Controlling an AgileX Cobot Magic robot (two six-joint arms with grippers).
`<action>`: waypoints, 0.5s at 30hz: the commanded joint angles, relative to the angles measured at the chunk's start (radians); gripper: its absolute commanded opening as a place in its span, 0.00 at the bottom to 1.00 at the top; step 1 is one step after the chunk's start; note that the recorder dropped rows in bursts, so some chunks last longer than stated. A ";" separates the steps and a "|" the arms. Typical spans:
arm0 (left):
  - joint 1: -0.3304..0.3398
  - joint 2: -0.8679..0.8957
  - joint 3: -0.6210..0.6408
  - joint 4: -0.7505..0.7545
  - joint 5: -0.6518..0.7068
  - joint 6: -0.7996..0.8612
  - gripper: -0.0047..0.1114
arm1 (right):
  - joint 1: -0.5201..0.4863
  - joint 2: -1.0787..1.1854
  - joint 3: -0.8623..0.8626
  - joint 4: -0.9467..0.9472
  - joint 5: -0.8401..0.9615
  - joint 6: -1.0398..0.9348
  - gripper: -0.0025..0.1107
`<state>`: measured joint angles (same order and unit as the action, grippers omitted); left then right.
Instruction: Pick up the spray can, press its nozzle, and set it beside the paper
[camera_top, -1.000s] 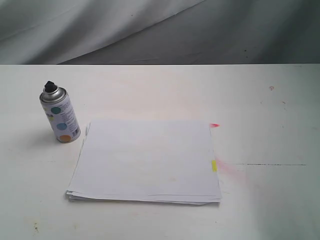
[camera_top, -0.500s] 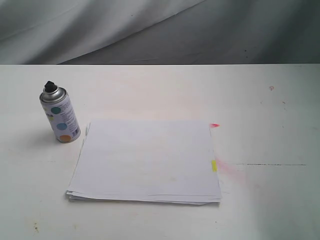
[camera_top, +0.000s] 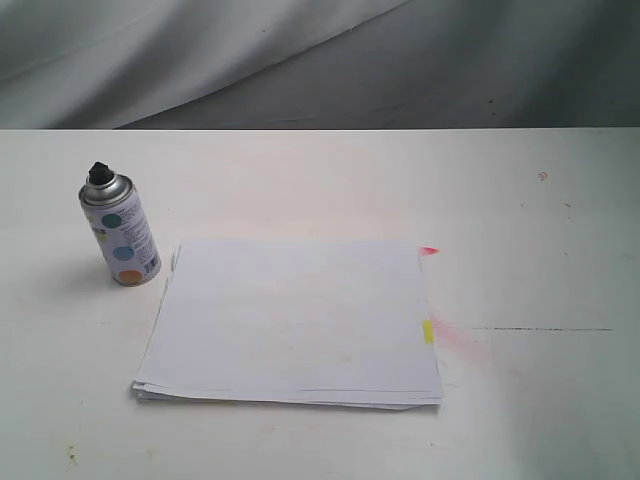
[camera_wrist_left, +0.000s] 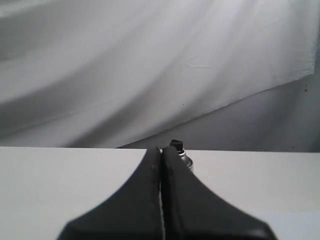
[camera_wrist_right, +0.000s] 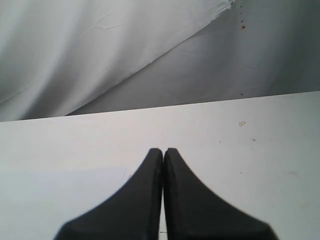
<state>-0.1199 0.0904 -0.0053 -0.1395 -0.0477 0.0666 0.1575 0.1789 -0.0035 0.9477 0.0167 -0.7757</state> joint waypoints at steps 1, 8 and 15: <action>0.003 0.000 0.005 -0.006 -0.018 -0.111 0.04 | -0.007 -0.001 0.004 0.005 -0.004 0.000 0.02; 0.003 0.205 -0.148 -0.002 0.081 -0.095 0.04 | -0.007 -0.001 0.004 0.005 -0.004 -0.004 0.02; -0.014 0.596 -0.463 -0.043 0.250 -0.043 0.04 | -0.007 -0.001 0.004 0.005 -0.004 -0.004 0.02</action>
<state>-0.1199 0.5474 -0.3629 -0.1438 0.1222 0.0114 0.1575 0.1789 -0.0035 0.9477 0.0167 -0.7757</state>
